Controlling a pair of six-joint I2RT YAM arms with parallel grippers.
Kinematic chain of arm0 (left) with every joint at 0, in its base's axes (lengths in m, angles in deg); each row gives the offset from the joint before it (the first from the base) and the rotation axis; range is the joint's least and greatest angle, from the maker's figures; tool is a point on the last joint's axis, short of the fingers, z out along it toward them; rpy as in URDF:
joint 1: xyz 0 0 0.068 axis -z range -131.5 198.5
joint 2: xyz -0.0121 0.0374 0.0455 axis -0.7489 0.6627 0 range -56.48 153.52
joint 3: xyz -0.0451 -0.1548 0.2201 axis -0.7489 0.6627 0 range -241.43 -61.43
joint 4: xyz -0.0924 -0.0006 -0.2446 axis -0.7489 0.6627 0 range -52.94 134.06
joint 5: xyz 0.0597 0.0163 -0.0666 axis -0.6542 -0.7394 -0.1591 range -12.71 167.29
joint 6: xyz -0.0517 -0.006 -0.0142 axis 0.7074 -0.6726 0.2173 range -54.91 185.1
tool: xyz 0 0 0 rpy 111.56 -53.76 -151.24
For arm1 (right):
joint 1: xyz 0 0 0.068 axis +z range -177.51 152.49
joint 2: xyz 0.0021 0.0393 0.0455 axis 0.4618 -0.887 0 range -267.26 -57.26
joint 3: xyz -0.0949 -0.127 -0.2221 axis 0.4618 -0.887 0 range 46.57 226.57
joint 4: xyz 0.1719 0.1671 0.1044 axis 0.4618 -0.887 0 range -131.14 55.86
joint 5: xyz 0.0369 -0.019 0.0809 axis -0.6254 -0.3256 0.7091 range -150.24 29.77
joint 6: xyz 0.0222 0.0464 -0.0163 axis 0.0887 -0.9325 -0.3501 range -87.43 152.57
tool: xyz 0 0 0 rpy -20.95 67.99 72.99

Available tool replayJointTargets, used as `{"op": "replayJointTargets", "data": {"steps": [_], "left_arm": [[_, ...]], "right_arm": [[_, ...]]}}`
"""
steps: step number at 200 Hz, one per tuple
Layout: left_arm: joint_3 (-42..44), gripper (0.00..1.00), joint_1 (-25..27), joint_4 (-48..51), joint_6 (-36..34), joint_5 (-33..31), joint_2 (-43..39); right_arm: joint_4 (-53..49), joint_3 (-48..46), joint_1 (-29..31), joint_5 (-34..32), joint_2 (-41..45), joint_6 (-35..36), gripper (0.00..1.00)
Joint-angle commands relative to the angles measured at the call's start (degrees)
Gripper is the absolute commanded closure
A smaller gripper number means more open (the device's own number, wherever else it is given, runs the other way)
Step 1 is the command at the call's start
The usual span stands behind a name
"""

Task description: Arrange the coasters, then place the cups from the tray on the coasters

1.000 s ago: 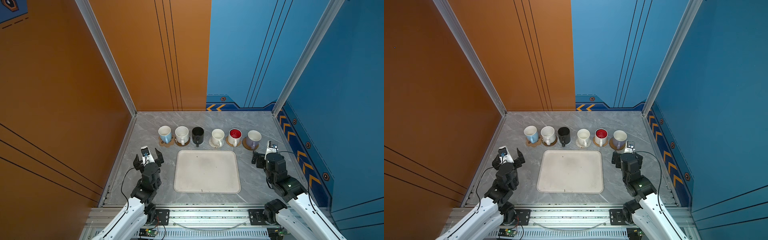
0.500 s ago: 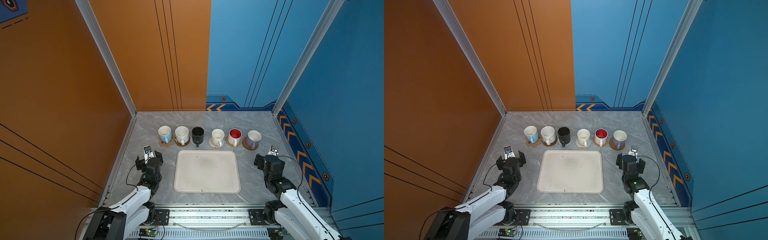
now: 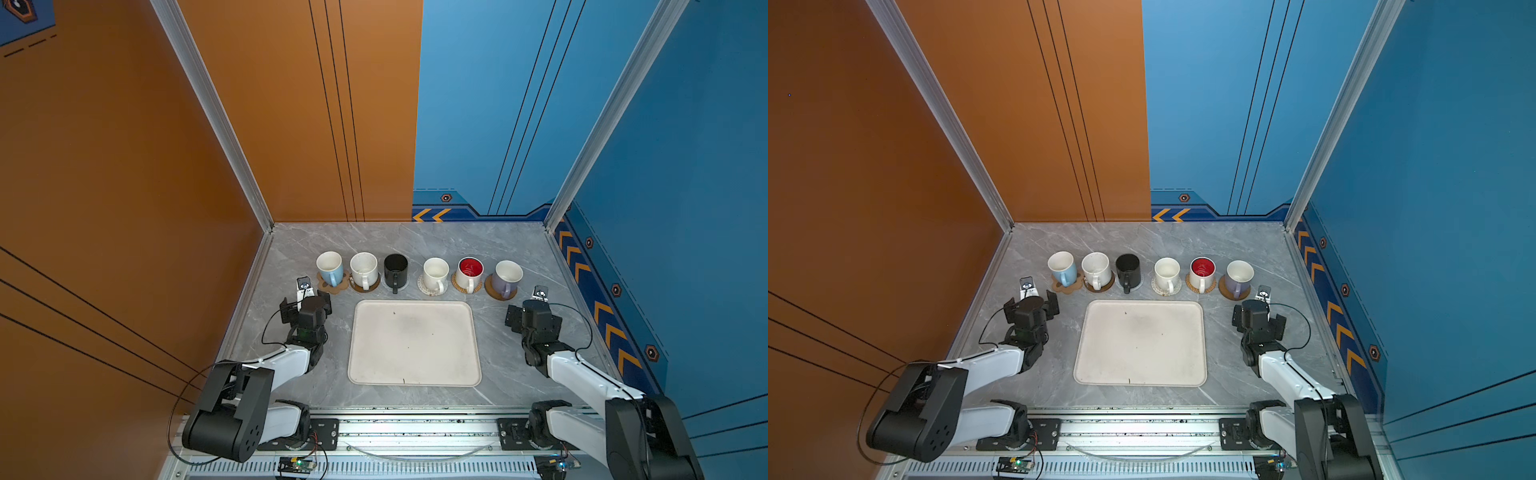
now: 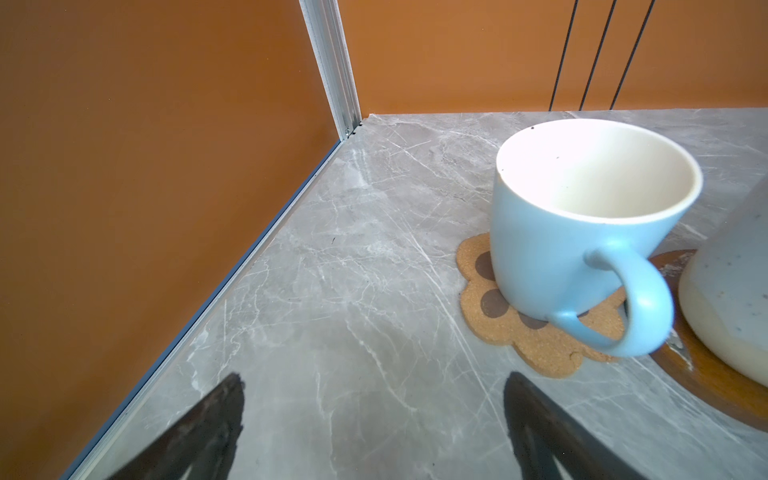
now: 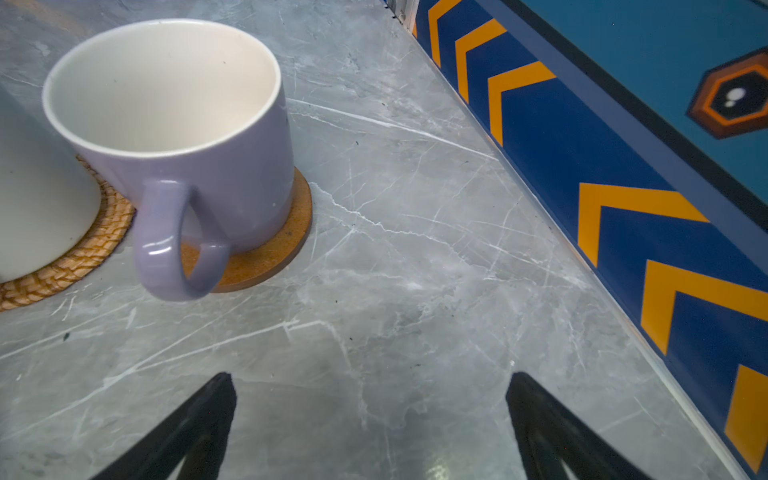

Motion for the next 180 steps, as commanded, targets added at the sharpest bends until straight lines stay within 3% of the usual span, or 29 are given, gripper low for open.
{"op": "replayJointTargets", "data": {"steps": [1, 41, 63, 78, 180], "left_arm": [[-2.03, 0.02, -0.59, -2.26, -1.81, 1.23, 2.31], [-2.91, 0.02, -0.77, -5.96, -4.77, 2.38, 5.72], [0.55, 0.02, -1.09, -21.12, -7.11, 3.69, 11.96], [0.24, 0.02, -1.2, -17.57, -6.18, 4.3, 10.35], [1.19, 0.02, -2.74, -19.48, -5.46, 8.45, 10.83]], "right_arm": [[6.6, 3.27, -0.31, 2.02, -4.11, 1.76, 0.0], [11.55, 4.89, -0.31, 2.45, -8.48, 2.82, 0.0], [15.81, 4.23, -0.45, 3.5, -9.5, 3.34, 0.0], [17.49, 4.18, -0.57, 4.05, -10.22, 3.78, 0.0], [20.76, 3.73, -0.97, 7.5, -11.1, 5.0, 0.0]]}}
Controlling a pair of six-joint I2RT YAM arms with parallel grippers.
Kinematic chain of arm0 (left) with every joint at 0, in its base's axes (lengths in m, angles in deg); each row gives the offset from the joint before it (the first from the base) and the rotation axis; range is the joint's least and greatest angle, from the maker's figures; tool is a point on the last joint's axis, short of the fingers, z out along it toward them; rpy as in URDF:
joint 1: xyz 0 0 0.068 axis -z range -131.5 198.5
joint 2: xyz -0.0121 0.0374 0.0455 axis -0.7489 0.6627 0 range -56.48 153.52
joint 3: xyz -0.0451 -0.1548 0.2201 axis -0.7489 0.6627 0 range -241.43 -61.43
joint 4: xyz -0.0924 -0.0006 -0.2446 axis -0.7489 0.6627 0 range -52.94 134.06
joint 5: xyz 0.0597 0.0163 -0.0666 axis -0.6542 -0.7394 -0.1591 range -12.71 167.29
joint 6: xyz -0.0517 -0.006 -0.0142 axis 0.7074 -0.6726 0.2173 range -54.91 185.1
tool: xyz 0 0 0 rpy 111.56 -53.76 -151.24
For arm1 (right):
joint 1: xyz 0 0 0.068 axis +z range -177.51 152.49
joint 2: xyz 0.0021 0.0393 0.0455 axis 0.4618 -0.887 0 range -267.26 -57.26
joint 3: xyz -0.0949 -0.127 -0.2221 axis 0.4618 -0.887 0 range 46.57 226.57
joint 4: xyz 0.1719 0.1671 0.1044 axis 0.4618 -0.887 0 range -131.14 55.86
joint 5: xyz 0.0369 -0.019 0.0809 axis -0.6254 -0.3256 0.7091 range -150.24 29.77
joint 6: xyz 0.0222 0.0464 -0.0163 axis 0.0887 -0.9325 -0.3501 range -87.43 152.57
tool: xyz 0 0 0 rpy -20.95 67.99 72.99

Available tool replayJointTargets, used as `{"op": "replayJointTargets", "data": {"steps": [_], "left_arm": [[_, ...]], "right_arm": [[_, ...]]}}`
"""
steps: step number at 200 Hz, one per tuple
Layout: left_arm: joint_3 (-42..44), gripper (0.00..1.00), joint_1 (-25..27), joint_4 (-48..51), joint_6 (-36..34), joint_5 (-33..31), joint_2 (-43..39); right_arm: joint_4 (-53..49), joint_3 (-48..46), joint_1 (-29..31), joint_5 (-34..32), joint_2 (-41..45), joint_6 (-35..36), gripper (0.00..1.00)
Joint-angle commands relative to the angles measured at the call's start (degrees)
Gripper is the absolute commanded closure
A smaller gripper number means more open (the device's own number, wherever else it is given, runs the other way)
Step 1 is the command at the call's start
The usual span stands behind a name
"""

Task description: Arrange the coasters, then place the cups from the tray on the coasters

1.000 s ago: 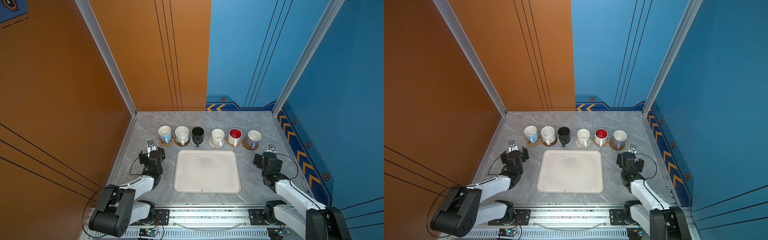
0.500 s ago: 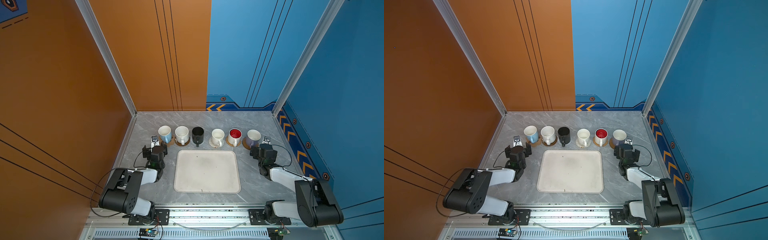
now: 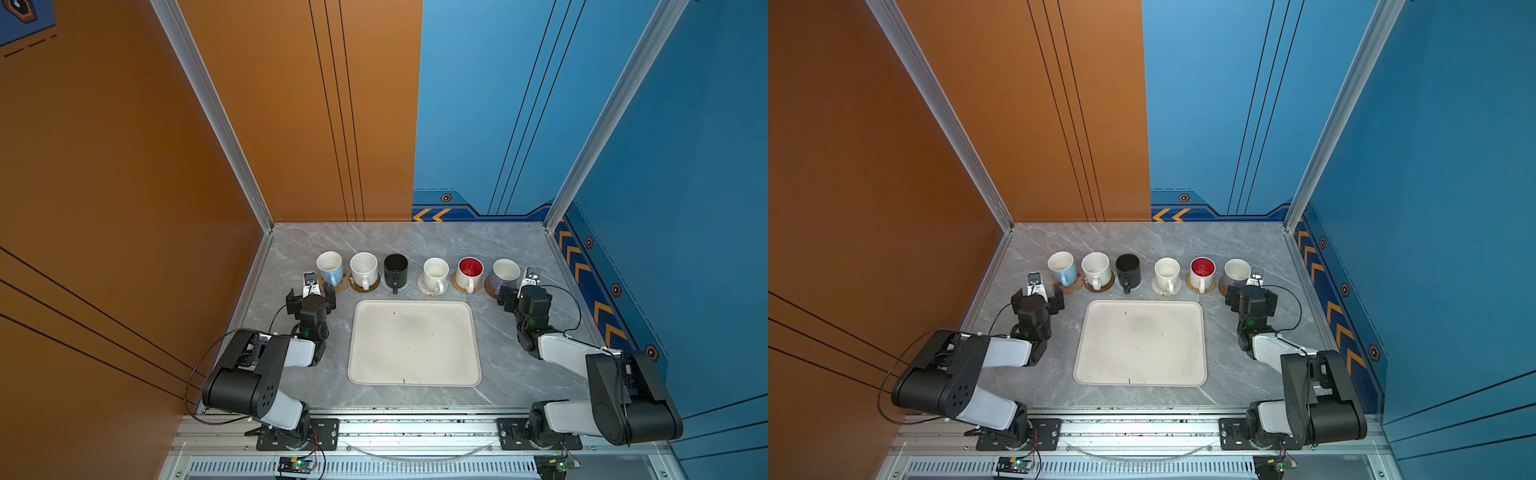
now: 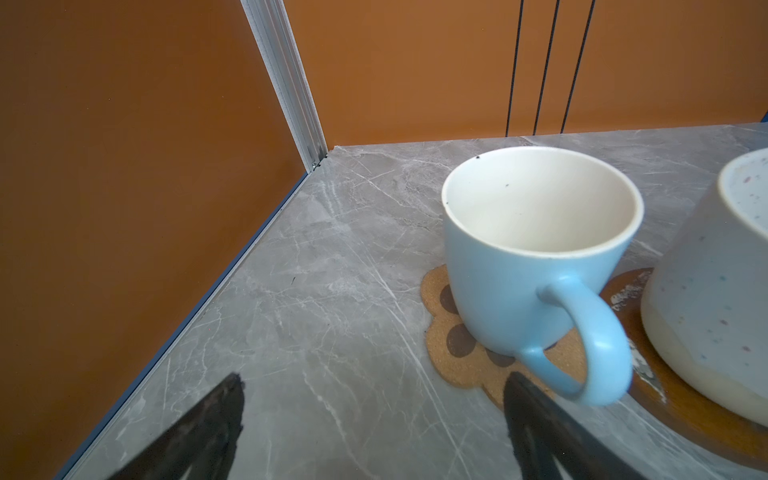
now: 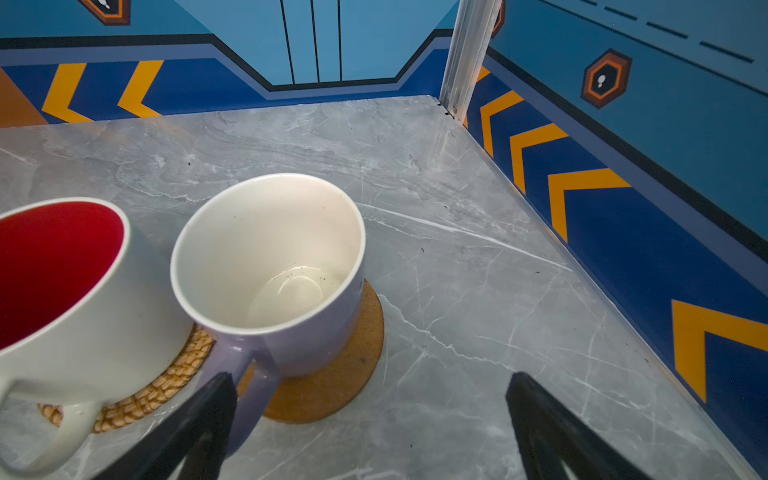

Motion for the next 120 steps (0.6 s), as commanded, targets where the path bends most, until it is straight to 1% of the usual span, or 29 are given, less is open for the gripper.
{"op": "replayJointTargets", "data": {"steps": [1, 50, 63, 77, 93, 120], "left_arm": [[0.68, 0.02, -0.94, -1.43, -0.12, 2.02, -0.05], [1.23, 0.02, -1.61, -2.36, 0.24, 4.82, 1.42], [1.3, 0.02, -1.5, -8.15, -1.23, 4.95, 5.02], [1.09, 0.02, -1.13, -4.7, -0.78, 4.87, 3.45], [1.43, 0.02, -1.41, -6.59, -0.74, 5.19, 4.17], [1.43, 0.02, -1.42, -6.55, -0.78, 5.28, 4.14]], "right_arm": [[1.36, 0.11, -0.6, 1.55, -0.21, 1.0, 0.0], [3.44, -0.65, -2.44, 5.77, -0.3, 1.32, 0.0], [4.86, -1.23, -2.99, 7.44, -0.22, 1.49, 0.0], [6.33, -1.94, -3.39, 9.25, -0.14, 1.97, 0.0], [7.74, -2.58, -3.73, 10.98, -0.07, 2.62, 0.0], [10.01, -3.27, -3.95, 13.75, -0.8, 2.9, 0.0]]}}
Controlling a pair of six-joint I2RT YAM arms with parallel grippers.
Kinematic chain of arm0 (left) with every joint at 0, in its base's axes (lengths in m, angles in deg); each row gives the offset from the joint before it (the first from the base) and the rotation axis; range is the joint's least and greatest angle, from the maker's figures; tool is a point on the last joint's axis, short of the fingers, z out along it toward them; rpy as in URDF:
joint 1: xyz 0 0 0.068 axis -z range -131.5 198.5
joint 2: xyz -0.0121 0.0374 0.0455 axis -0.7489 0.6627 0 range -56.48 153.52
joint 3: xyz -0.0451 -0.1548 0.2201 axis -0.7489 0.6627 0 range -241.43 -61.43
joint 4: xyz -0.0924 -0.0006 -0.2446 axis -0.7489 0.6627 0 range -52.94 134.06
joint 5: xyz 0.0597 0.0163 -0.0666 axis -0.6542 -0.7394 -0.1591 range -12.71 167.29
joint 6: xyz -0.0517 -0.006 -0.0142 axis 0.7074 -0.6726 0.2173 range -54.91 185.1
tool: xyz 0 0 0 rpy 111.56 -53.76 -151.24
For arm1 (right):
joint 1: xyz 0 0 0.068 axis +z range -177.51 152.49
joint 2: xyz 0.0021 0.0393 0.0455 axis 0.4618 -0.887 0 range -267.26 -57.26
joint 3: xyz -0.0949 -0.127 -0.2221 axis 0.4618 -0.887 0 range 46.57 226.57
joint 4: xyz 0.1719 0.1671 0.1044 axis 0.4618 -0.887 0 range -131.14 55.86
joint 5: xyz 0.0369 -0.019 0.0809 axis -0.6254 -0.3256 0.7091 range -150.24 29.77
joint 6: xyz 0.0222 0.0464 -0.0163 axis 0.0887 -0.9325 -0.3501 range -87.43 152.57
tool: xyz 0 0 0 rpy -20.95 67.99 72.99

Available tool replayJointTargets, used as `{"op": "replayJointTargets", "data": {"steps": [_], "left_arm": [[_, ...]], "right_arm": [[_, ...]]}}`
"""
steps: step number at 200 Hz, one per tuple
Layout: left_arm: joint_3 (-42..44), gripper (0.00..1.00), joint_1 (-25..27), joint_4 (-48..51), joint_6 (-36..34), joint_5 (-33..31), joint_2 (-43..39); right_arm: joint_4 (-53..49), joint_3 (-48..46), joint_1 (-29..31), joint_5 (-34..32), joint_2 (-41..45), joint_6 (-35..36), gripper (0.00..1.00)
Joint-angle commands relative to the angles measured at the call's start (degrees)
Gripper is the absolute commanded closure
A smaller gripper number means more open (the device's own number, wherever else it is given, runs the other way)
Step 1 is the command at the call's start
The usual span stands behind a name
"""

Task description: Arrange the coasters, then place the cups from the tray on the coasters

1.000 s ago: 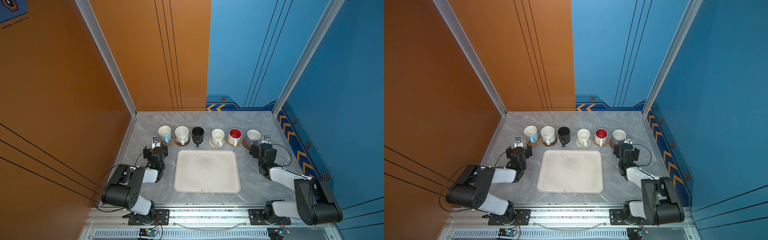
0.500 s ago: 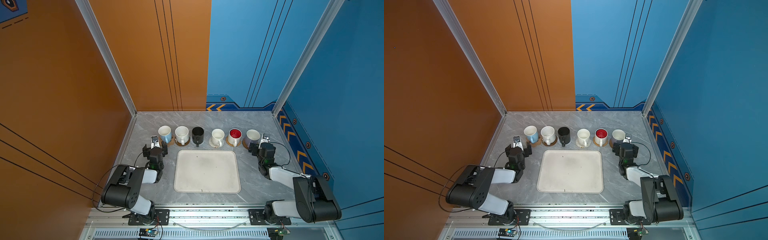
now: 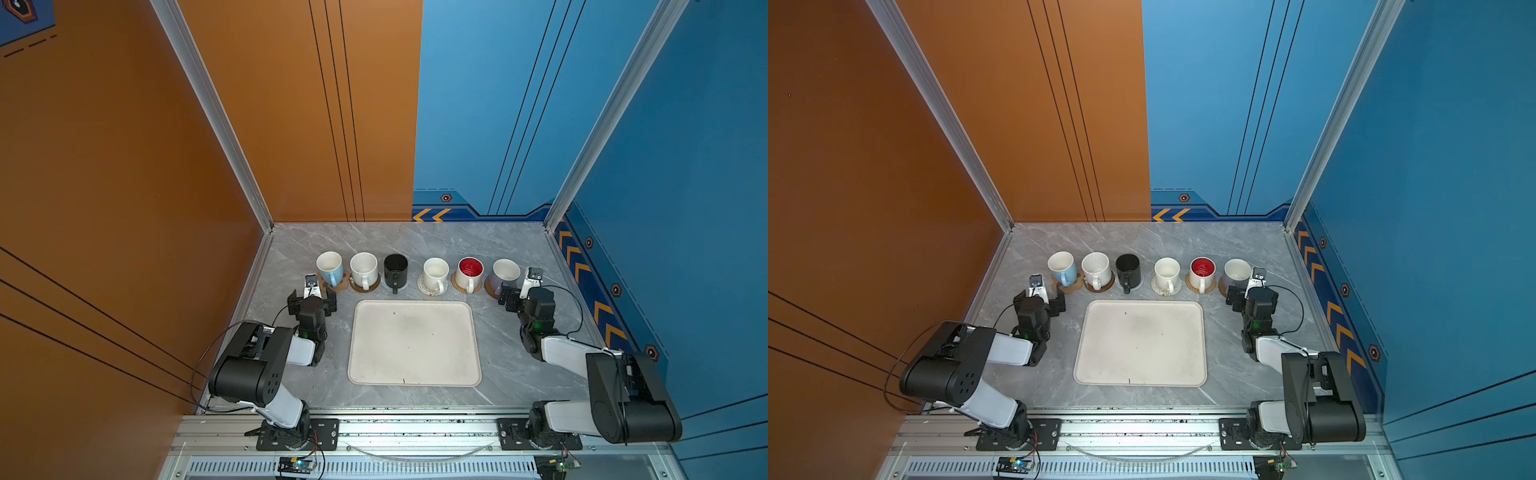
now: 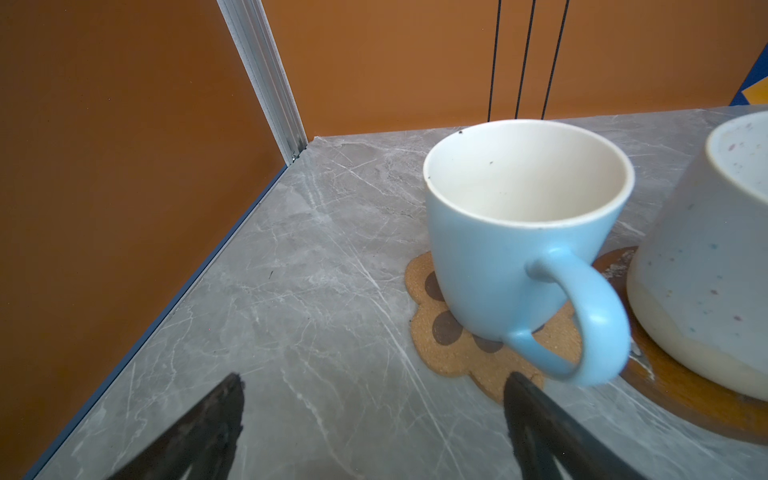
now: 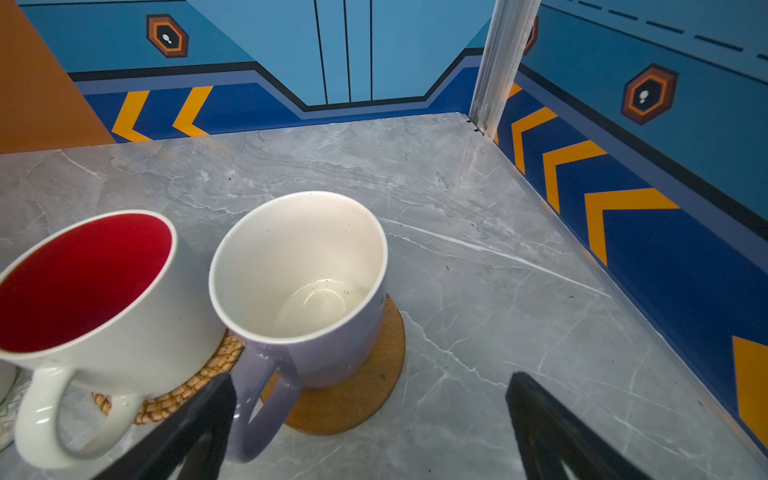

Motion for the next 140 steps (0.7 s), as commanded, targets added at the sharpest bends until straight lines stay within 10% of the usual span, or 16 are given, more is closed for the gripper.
{"op": "replayJointTargets", "data": {"steps": [1, 55, 140], "left_arm": [[0.65, 0.02, -0.3, -1.96, -0.55, 0.97, 0.25], [0.66, 0.02, -0.41, -1.91, -0.52, 1.1, 0.18], [0.0, 0.02, -0.35, -0.78, -0.64, 1.11, 0.33]], "right_arm": [[4.35, -1.19, -0.5, 4.37, -0.93, 1.37, 0.0], [23.06, -5.61, -0.53, 5.96, -11.03, 1.14, 0.0], [13.16, -1.0, -0.53, 2.26, -10.47, -0.12, 0.0]]}}
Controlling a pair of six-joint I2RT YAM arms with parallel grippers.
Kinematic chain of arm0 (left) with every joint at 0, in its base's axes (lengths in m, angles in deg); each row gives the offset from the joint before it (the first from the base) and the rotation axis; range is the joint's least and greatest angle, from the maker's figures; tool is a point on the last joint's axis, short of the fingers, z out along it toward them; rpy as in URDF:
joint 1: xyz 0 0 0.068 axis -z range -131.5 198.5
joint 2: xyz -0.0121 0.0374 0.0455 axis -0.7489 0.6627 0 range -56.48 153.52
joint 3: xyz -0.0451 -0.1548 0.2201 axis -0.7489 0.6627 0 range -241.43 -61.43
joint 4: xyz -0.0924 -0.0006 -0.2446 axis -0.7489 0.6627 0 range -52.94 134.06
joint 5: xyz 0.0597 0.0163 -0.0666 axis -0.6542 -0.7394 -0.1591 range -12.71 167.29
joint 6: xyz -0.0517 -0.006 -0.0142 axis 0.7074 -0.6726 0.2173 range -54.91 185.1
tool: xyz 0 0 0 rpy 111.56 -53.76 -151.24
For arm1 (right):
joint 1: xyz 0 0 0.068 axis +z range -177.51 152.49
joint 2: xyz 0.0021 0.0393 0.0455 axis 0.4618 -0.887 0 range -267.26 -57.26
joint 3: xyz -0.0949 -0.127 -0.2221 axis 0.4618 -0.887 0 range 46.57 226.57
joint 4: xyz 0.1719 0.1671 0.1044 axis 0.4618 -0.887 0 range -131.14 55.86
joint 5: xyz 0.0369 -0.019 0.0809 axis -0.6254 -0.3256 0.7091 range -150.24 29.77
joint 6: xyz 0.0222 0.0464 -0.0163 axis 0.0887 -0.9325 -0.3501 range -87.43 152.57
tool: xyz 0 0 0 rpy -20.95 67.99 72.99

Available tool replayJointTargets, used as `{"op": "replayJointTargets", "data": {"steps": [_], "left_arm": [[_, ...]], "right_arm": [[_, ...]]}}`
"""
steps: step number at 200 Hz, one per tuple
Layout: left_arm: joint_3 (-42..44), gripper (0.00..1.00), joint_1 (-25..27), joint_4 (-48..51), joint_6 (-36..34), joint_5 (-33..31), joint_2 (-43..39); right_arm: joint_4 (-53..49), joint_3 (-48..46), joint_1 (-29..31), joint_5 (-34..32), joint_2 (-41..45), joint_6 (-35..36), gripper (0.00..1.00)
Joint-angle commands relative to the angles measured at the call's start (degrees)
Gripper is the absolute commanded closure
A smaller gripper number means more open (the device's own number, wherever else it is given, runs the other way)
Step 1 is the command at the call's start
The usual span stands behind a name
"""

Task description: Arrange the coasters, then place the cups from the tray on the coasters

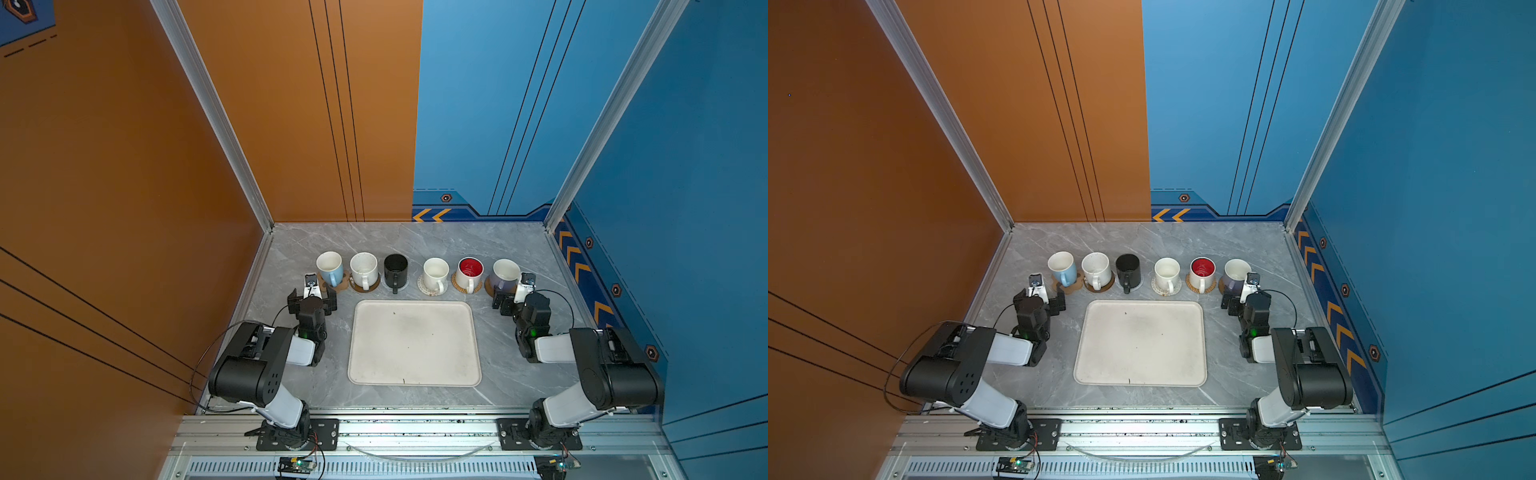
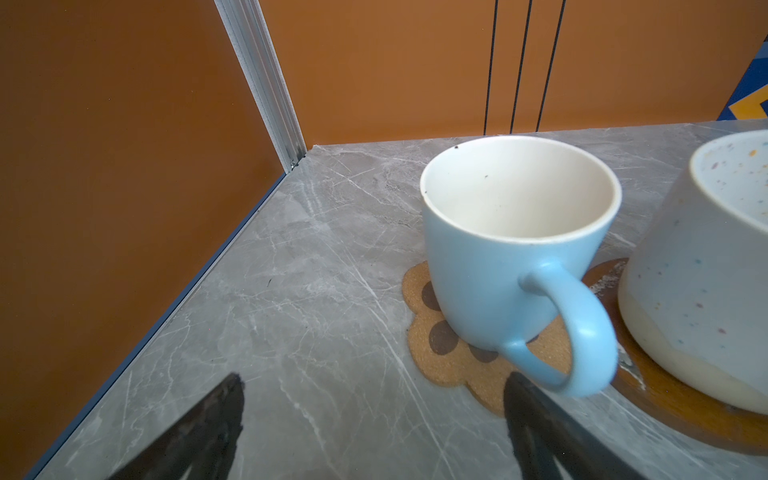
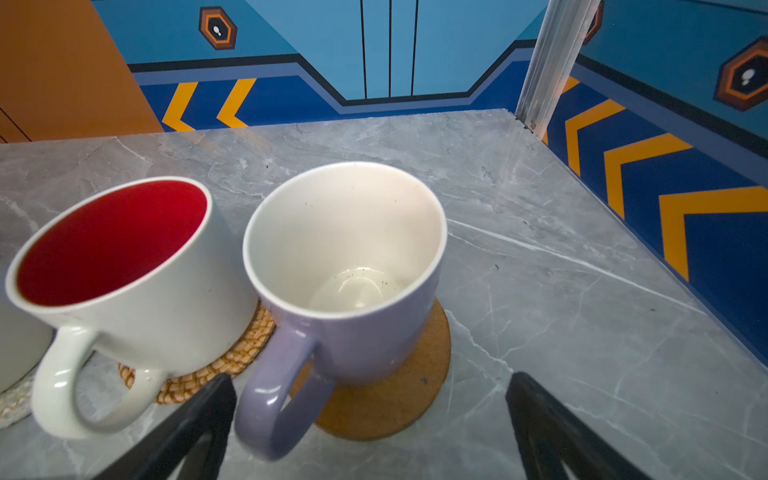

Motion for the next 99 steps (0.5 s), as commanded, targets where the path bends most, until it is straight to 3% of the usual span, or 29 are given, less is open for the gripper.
{"op": "replayJointTargets", "data": {"steps": [1, 99], "left_arm": [[-0.07, 0.02, -0.32, -0.02, -0.67, 0.89, 0.29], [-1.0, 0.02, -0.46, 1.86, -0.61, 0.98, 0.14]], "right_arm": [[-2.03, 1.21, -0.27, -2.35, -0.02, -0.82, 0.0], [-2.12, 1.15, -0.27, -2.42, -0.04, -0.83, 0.0]]}}
